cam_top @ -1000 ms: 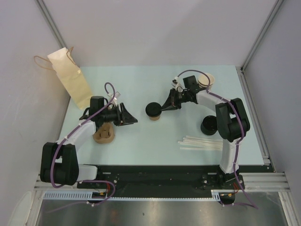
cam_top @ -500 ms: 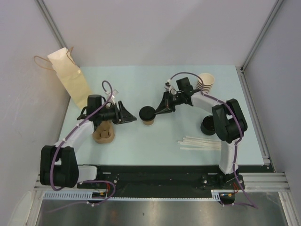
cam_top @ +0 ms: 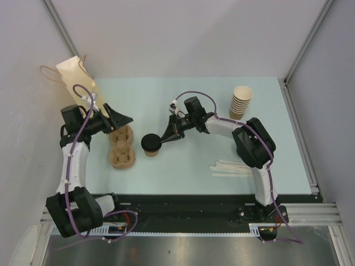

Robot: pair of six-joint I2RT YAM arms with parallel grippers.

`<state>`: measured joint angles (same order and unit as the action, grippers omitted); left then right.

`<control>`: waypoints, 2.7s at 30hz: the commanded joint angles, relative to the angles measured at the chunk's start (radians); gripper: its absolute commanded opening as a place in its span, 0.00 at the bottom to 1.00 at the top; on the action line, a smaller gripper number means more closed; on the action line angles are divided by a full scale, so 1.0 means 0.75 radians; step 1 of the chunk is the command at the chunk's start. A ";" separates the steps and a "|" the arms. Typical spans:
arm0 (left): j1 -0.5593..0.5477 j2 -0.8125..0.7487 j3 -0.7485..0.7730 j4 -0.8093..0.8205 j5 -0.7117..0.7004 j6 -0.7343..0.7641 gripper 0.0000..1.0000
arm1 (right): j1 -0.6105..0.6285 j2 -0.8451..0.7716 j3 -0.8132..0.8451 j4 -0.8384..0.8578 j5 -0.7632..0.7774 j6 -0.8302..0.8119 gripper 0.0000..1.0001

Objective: Pack the takeout coffee

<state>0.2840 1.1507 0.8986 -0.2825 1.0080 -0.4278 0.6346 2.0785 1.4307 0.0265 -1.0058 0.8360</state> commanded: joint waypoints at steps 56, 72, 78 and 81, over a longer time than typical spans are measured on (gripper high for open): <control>0.266 -0.082 0.011 -0.448 0.071 0.423 0.85 | -0.075 0.577 0.845 0.038 0.326 0.233 0.00; 0.298 -0.060 -0.049 -0.441 0.071 0.452 0.84 | -0.063 0.612 0.909 -0.029 0.423 0.235 0.00; 0.304 -0.060 -0.045 -0.446 0.073 0.452 0.84 | -0.057 0.616 0.915 -0.060 0.435 0.237 0.08; 0.306 -0.062 -0.042 -0.444 0.073 0.454 0.84 | -0.055 0.614 0.915 -0.050 0.425 0.250 0.21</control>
<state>0.4988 1.1107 0.8623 -0.6273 1.0466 -0.1200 0.5865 2.5267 2.0674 -0.0105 -0.7033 1.0210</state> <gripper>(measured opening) 0.842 0.140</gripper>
